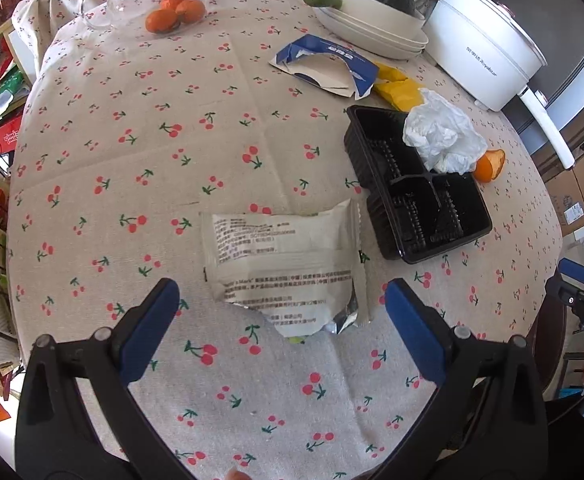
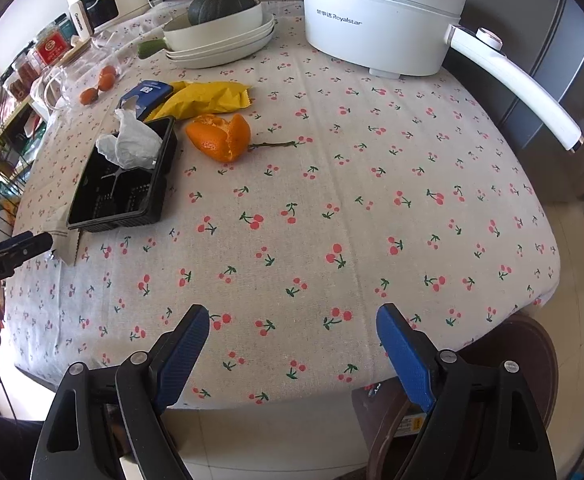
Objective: Collect trash
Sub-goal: 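Grasp the foil snack packet with the left gripper while the right gripper grasps the orange peel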
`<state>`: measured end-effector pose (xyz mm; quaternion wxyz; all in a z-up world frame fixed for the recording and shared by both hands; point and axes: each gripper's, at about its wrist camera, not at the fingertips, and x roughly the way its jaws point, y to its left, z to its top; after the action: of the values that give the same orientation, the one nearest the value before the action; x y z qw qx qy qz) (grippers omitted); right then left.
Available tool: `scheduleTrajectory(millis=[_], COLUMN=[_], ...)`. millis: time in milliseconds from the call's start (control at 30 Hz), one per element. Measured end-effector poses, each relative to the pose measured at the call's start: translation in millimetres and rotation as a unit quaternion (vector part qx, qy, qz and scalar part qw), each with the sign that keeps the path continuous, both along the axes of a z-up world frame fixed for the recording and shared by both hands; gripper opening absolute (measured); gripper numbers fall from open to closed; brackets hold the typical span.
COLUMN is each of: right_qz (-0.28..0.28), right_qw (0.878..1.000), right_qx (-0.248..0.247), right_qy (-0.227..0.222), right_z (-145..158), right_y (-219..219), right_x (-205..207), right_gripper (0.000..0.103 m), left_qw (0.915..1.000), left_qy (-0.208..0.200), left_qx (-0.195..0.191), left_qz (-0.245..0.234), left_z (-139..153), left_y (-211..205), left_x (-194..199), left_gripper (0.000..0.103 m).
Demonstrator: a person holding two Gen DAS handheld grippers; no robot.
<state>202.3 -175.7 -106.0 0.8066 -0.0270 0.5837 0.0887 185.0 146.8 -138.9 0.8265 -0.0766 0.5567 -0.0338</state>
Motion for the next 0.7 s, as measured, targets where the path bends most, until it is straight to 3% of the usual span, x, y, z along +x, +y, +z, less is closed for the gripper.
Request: scheduleTrajectory(millis=[133,267,433,700], right_qz=[-0.002,-0.001,0.011,0.021], right_qw=[1.000,1.000,1.000,0.999], right_qx=[-0.004,-0.007,-0.011,0.006], right_qy=[-0.007,-0.012,-0.020,-0.036], right_z=[-0.4,-0.9,3.9,15.5], right_y=[2.9,6.5,17.8,42.6], right_x=[5.6,8.0,14.4,39.1], right_gripper=[0.087,0.087,0.087,0.087], left_qw=[0.9991,0.9980,0.9992,0.9996], left_qy=[0.025,0.022,0.005,0.000], left_qx=[0.032,0.059,0.036,0.027], left_qz=[-0.005,0.010,0.016,0.012], left_z=[-14.0,-16.0,-8.0,10.7], left_y=[-14.1,-14.8,-9.2,-0.8], left_x=[10.5,13.3,11.5,3.8], left_gripper=[0.102,0.100,0.075,0.050])
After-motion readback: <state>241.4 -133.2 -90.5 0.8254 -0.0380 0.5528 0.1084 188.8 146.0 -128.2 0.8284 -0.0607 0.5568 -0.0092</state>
